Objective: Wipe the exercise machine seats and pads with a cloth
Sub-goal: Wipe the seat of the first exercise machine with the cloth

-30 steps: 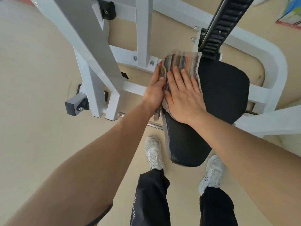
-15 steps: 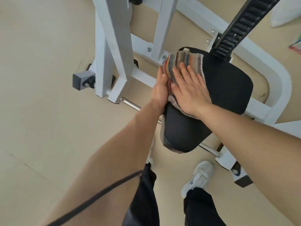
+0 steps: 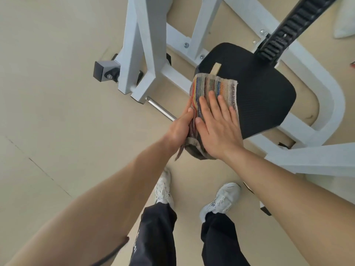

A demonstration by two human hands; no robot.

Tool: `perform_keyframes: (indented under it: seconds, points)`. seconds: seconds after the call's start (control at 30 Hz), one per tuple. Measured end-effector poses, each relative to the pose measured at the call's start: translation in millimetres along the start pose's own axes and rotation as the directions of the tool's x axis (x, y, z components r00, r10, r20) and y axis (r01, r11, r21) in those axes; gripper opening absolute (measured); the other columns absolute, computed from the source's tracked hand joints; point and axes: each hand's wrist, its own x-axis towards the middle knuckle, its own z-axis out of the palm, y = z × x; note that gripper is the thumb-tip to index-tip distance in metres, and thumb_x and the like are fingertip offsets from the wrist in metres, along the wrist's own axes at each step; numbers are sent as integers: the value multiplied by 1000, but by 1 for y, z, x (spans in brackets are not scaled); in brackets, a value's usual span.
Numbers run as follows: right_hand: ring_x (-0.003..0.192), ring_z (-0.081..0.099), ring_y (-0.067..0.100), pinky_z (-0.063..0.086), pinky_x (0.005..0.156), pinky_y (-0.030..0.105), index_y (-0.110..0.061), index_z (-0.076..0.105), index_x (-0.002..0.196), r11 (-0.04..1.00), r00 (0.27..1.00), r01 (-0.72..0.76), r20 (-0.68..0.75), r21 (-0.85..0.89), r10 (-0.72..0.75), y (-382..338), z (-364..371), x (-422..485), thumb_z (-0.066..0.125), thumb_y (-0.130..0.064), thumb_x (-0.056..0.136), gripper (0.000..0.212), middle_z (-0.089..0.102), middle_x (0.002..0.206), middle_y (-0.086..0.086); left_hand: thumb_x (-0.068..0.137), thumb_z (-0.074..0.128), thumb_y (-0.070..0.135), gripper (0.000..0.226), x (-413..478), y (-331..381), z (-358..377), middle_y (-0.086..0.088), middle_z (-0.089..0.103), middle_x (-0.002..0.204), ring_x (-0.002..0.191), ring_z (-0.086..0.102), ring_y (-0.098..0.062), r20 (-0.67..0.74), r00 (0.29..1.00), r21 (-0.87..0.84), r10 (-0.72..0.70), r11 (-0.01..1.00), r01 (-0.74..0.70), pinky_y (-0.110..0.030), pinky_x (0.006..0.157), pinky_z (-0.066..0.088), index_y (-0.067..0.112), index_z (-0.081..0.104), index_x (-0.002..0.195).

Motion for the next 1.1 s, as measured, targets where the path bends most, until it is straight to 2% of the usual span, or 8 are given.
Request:
perform_keyframes:
  seconds: [0.1, 0.2, 0.27, 0.37, 0.67, 0.77, 0.9, 1.1]
  points:
    - [156, -7, 18, -1, 126, 43, -27, -1, 161, 999, 999, -40, -28, -4, 40, 4, -6, 45, 11, -46, 105, 61, -6, 170, -2, 103, 32, 53, 56, 35, 24, 0, -2, 55, 145, 130, 55, -13, 10, 1000, 103, -7, 995, 6, -33, 112, 42, 32, 31, 155]
    - [156, -6, 19, -1, 126, 44, -27, 1, 162, 997, 996, -79, -30, 6, 79, 9, -12, 83, 12, -45, 105, 61, -5, 170, -1, 108, 27, 44, 53, 57, 40, -1, 4, 62, 128, 115, 60, -5, -28, 996, 179, 86, 981, -79, -13, 94, 50, 21, 32, 156]
    - [156, -6, 19, -1, 126, 44, -26, 1, 162, 996, 996, -89, -29, -1, 89, 10, -12, 86, 12, -45, 105, 61, -5, 170, -1, 108, 27, 45, 53, 51, 42, 0, 3, 57, 139, 124, 56, -7, -11, 995, 176, 104, 979, -100, -22, 107, 45, 24, 29, 157]
    - [156, -3, 20, 1, 126, 44, -24, 3, 162, 997, 995, -76, -62, -13, 75, 0, -6, 54, 11, -45, 104, 62, -1, 170, 1, 104, 31, 54, 58, 28, 27, 2, 3, 45, 154, 141, 42, -10, -18, 1000, 164, 0, 986, 3, -38, 122, 27, 29, 30, 156]
    - [152, 25, 27, 21, 123, 46, -16, 33, 157, 996, 937, -29, -349, -86, -3, -24, 56, -70, 34, -38, 108, 54, 29, 164, 6, 110, 25, 34, 43, -73, -26, 0, 21, 46, 146, 135, 44, 2, 17, 999, 305, 44, 951, -47, -33, 115, 36, 49, 19, 150]
    - [145, 40, 32, 35, 117, 47, -13, 45, 151, 968, 872, 108, -445, -227, -202, -1, 67, -65, 43, -44, 106, 54, 42, 157, 11, 107, 25, 41, 59, -76, -35, -20, 8, 17, 166, 152, 20, -12, 104, 962, 778, 254, 582, -237, -44, 122, 25, 33, 0, 160]
    - [142, 45, 33, 39, 113, 47, -12, 48, 148, 848, 775, 322, -398, -420, -491, 49, 61, -56, 51, -53, 101, 63, 43, 156, 14, 108, 30, 38, 61, -77, -44, -32, 2, -5, 168, 155, -3, -20, 266, 891, 949, 368, 63, -309, -45, 125, 15, 30, -3, 159]
    - [143, 42, 36, 37, 115, 51, -5, 45, 148, 870, 795, 267, -416, -414, -442, 56, 59, -55, 54, -56, 99, 72, 41, 156, 18, 103, 43, 43, 66, -56, -55, -39, -22, 20, 162, 152, 19, -35, 437, 779, 891, 449, -101, -442, -50, 120, 27, 11, 21, 156]
